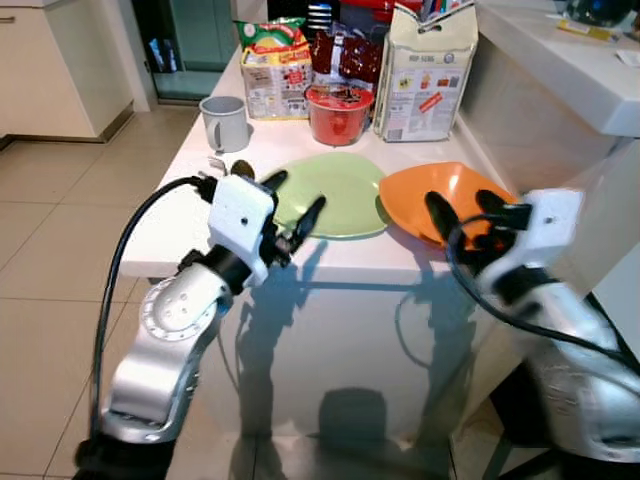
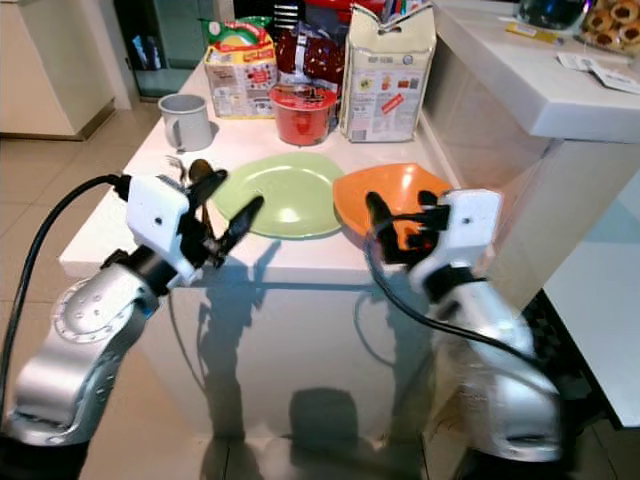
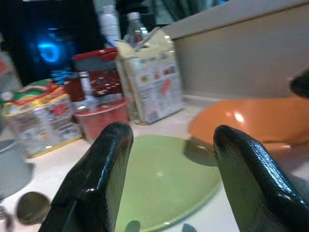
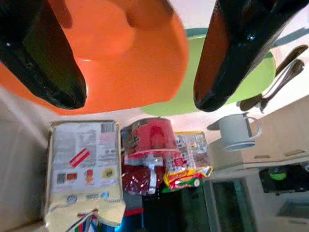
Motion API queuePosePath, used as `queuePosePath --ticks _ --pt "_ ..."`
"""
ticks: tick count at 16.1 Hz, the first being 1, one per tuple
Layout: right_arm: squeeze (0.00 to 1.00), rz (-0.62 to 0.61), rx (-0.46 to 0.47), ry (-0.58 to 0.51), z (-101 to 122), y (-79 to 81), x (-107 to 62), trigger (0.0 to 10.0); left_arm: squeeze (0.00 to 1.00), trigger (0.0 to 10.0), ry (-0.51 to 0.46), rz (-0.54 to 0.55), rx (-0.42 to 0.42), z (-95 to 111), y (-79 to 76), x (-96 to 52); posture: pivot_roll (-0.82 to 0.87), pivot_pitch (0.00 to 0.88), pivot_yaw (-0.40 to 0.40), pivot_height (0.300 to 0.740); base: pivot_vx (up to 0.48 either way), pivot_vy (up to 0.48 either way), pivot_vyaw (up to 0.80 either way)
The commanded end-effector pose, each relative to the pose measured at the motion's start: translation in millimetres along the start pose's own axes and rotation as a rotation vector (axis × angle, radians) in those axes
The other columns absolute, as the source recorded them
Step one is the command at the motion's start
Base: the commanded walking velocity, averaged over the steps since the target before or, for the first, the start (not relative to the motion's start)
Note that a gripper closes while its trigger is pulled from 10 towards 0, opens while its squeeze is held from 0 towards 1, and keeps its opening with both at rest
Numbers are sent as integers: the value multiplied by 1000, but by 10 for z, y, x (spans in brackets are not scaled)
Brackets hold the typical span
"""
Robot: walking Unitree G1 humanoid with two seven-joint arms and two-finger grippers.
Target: Setting the table
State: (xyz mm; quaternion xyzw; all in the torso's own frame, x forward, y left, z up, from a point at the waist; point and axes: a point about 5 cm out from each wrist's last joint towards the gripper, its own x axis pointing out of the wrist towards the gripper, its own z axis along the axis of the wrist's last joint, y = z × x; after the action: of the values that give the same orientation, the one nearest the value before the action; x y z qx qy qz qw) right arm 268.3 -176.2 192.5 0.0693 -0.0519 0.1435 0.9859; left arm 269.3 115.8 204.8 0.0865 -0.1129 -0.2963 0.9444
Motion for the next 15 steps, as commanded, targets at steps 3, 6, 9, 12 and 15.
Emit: queuePosePath --ticks 3,6,9,12,15 --pt "0 213 -109 68 118 -66 -158 10000 0 10000 14 -124 -38 13 -107 -51 16 0 -20 740 0 0 0" --pt "0 445 -189 301 19 -60 -411 10000 0 10000 14 -175 -52 19 -191 -58 13 0 -19 740 0 0 0" --pt "0 484 -201 406 -56 -94 -491 10000 0 10000 13 -194 -61 26 -210 -58 13 0 -19 740 0 0 0" --pt "0 409 -253 462 -166 -179 -406 10000 0 10000 30 -212 -60 17 -208 -80 18 0 -15 740 0 0 0" --pt "0 309 -272 427 -245 -212 -199 10000 0 10000 35 -209 -56 19 -195 -77 22 0 -12 740 0 0 0"
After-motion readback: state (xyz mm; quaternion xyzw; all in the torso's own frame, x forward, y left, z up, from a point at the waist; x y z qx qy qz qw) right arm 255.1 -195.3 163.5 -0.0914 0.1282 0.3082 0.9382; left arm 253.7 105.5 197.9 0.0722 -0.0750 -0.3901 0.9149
